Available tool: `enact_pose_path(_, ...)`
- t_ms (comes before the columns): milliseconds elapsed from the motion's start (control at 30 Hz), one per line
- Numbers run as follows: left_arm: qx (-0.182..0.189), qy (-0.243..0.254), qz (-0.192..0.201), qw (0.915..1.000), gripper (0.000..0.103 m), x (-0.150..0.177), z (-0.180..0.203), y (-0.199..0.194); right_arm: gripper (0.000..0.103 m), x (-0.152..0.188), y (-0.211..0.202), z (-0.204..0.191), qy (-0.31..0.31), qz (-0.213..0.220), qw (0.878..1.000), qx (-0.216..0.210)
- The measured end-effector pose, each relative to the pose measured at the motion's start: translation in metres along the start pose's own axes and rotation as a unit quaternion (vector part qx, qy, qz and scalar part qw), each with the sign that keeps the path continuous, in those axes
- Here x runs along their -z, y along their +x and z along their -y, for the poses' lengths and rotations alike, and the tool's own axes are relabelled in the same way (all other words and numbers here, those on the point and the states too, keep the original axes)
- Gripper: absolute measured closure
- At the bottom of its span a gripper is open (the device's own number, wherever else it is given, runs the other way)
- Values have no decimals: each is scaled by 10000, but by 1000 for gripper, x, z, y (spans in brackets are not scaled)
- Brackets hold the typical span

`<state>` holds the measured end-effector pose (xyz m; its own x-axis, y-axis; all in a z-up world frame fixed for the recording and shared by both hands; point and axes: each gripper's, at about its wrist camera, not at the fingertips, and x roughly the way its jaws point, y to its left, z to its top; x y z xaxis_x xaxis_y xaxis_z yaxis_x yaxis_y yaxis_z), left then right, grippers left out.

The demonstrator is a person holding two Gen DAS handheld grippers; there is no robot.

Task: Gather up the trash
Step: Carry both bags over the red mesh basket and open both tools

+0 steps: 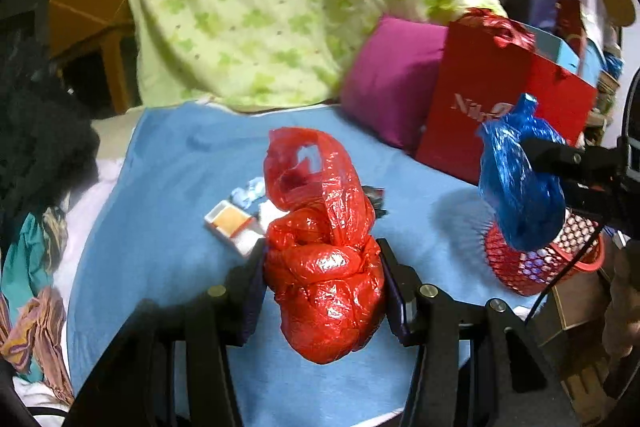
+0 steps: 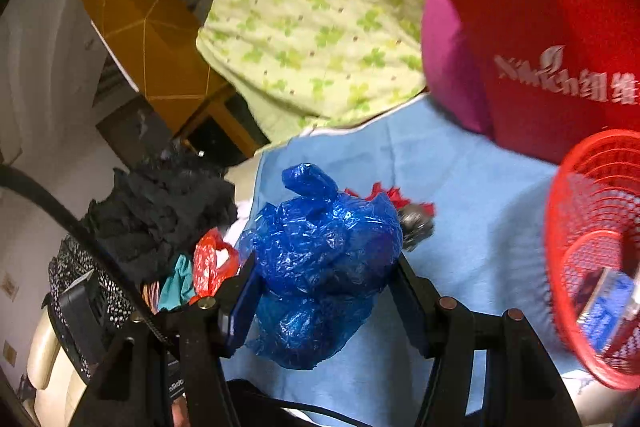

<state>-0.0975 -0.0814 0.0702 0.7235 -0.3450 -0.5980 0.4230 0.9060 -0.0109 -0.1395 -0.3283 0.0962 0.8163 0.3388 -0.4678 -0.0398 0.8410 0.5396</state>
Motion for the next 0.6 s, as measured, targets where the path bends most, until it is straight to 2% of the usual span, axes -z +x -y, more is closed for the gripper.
enact_pose_path(600,585,630,188,9961,50,-17,78,-20,38,-7,-82,48,489,822,9953,179)
